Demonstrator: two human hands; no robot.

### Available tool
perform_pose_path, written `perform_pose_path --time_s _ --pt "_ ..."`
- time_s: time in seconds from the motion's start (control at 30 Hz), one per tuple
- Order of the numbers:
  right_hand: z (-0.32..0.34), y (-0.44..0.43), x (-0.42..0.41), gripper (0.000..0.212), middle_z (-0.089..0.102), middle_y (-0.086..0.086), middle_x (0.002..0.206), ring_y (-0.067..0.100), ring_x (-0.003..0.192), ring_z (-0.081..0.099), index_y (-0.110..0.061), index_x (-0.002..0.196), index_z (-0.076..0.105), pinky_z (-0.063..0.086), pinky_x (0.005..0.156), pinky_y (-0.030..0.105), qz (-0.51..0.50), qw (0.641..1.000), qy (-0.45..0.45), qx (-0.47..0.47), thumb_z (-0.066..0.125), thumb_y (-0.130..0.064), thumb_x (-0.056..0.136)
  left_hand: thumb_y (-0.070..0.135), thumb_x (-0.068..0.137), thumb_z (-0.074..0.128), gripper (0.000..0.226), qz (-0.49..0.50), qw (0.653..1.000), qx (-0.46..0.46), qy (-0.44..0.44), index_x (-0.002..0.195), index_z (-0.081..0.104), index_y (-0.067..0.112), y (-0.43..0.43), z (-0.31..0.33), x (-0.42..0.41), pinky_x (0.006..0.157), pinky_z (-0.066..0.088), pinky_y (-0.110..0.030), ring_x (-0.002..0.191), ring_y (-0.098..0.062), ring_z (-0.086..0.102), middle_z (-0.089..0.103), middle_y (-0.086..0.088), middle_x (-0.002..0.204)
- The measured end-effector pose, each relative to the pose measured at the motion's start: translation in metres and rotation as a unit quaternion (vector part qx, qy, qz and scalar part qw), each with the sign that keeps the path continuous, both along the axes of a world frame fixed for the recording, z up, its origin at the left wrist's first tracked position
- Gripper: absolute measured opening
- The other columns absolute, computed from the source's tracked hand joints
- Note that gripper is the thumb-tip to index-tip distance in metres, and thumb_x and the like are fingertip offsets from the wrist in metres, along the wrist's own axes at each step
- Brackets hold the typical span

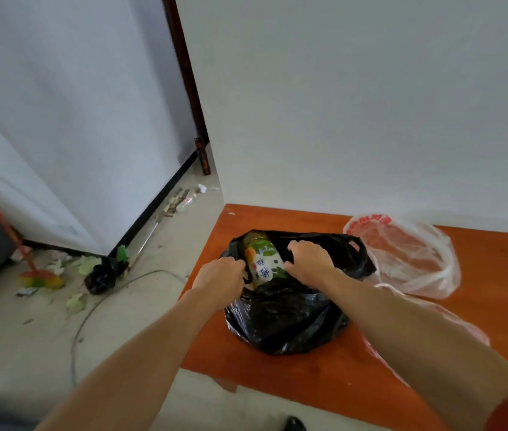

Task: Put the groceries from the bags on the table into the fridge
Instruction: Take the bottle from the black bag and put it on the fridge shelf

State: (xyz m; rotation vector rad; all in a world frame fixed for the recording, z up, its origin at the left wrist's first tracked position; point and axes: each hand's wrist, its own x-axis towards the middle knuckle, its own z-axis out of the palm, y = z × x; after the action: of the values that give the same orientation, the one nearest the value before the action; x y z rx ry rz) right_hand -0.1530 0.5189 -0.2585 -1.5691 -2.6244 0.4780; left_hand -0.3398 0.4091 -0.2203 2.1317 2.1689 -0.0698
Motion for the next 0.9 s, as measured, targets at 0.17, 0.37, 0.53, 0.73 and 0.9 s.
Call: perform_pose_path --time_s 0.17,0.37,0.53,0.73,0.9 --pt "-0.053 0.046 -0.029 0.049 0.058 0.008 0.099 0.025 0.085 0.059 -0.005 0.12 0.049 0.045 0.064 0.033 -0.01 0.988 -0.024 -0.149 0.059 -0.043 0.091 0.013 0.092 0.048 0.025 -0.059 0.996 -0.054 0.036 0.116 0.054 0.015 0.076 -0.03 -0.025 0.077 0.048 -0.037 0.103 -0.026 0.055 0.055 -0.005 0.11" --pt "-0.094 0.054 -0.033 0.106 0.052 0.011 0.13 0.029 0.106 0.057 -0.008 0.144 0.032 0.051 0.09 0.04 -0.095 0.931 -0.034 -0.352 0.065 -0.076 0.07 0.008 0.085 0.064 0.057 -0.22 0.963 -0.109 0.11 0.136 0.04 0.012 0.154 -0.071 -0.023 0.09 0.045 -0.037 0.12 -0.029 0.041 0.041 -0.011 0.134" --pt "-0.104 0.044 -0.03 0.124 0.048 0.011 0.138 0.032 0.119 0.052 -0.011 0.148 0.026 0.048 0.096 0.04 -0.174 0.905 0.001 -0.388 0.073 -0.079 0.055 0.027 0.086 0.069 0.082 -0.368 0.893 -0.178 0.191 0.15 0.019 0.015 0.207 -0.113 -0.027 0.108 0.035 -0.04 0.138 -0.032 0.025 0.024 -0.014 0.151" --pt "-0.118 0.02 -0.059 0.116 0.054 0.012 0.123 0.033 0.111 0.057 -0.018 0.137 0.026 0.05 0.089 0.043 -0.294 0.902 -0.017 -0.315 0.075 -0.079 0.051 0.049 0.082 0.068 0.102 -0.491 0.818 -0.192 0.231 0.154 0.002 0.019 0.242 -0.137 -0.029 0.118 0.018 -0.043 0.144 -0.032 0.017 0.017 -0.015 0.157" --pt "-0.112 0.013 -0.073 0.099 0.052 0.011 0.117 0.035 0.105 0.058 -0.019 0.133 0.029 0.049 0.081 0.041 -0.344 0.903 -0.012 -0.256 0.077 -0.068 0.062 0.06 0.073 0.071 0.1 -0.541 0.812 -0.143 0.168 0.147 0.021 0.016 0.249 -0.14 -0.039 0.105 0.035 -0.039 0.122 -0.029 0.04 0.038 -0.011 0.138"
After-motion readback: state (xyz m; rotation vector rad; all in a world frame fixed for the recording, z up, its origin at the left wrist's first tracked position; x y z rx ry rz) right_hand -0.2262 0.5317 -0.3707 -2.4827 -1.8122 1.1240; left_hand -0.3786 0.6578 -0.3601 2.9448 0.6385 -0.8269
